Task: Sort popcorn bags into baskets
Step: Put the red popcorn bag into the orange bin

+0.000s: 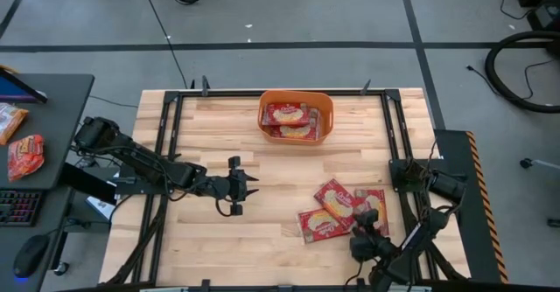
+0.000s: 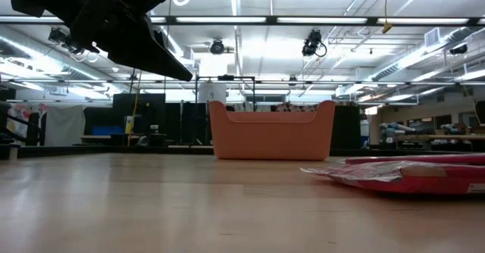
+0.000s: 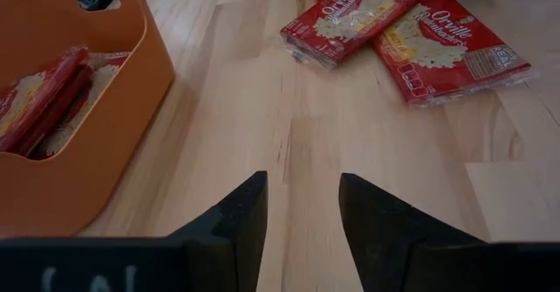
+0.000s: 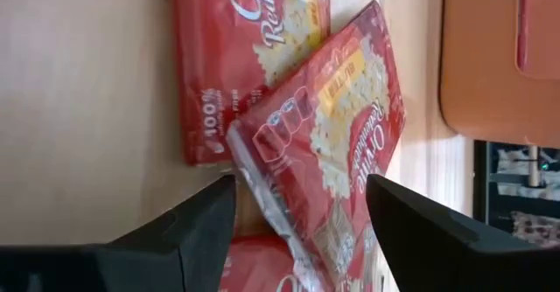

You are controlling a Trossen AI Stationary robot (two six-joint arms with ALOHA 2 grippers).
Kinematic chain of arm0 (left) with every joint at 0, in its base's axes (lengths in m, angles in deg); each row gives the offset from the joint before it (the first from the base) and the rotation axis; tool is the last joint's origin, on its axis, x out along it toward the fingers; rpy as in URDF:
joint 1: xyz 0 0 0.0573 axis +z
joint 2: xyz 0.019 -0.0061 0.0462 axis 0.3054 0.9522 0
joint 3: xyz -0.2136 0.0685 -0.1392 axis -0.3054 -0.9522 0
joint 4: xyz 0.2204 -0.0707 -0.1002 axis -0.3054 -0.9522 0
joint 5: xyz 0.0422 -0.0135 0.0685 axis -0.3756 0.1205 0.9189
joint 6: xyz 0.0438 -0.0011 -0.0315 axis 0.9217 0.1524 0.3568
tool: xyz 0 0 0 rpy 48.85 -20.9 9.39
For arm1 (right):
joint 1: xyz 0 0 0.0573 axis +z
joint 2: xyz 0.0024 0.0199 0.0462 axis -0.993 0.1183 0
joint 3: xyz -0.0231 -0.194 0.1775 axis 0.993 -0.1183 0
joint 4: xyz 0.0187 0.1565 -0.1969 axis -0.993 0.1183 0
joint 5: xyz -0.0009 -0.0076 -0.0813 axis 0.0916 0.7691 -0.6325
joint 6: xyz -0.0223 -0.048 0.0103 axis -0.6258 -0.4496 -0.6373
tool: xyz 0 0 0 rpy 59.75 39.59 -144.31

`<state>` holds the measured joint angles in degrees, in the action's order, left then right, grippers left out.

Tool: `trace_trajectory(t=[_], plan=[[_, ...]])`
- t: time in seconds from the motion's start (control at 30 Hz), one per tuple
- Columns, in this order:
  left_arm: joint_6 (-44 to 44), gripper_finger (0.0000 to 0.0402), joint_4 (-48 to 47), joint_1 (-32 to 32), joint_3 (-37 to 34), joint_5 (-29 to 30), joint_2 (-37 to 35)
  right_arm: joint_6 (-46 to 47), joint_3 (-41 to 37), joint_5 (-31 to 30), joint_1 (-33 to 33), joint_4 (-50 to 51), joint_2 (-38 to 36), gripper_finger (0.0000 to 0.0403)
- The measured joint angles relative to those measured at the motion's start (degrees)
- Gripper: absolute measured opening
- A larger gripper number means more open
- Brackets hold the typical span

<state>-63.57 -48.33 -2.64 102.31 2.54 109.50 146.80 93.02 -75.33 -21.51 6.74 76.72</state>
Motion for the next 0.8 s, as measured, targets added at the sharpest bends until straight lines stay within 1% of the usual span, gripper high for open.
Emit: trace_trajectory(t=[0.17, 0.27, 0.33, 0.5, 0.67, 0.77, 0.8], plan=[[0.0, 0.0149, 0.0, 0.0, 0.0, 0.0, 0.0, 1.4, -3.4, -1.7, 0.0, -0.4, 0.0, 0.0255], [0.3, 0.0149, 0.0, 0.0, 0.0, 0.0, 0.0, 2.2, -5.0, -3.1, -0.4, -1.1, 0.0, 0.0233], [0.3, 0.0149, 0.0, 0.0, 0.0, 0.0, 0.0, 1.7, -5.5, -3.2, -1.0, -2.3, -0.1, 0.0209], [0.5, 0.0149, 0.0, 0.0, 0.0, 0.0, 0.0, 1.9, -5.3, -3.0, -2.0, -3.7, -0.2, 0.0131], [0.4, 0.0149, 0.0, 0.0, 0.0, 0.0, 0.0, 3.2, -3.3, -0.8, -2.4, -3.7, -0.1, 0.0056], [0.4, 0.0149, 0.0, 0.0, 0.0, 0.0, 0.0, 3.2, 0.0, -0.3, -2.4, -0.3, -0.1, 0.0015], [0.5, 0.0149, 0.2, 0.0, 0.0, 0.0, 0.0, 3.2, 1.3, -0.2, -2.4, 1.8, -0.1, 0.0009]])
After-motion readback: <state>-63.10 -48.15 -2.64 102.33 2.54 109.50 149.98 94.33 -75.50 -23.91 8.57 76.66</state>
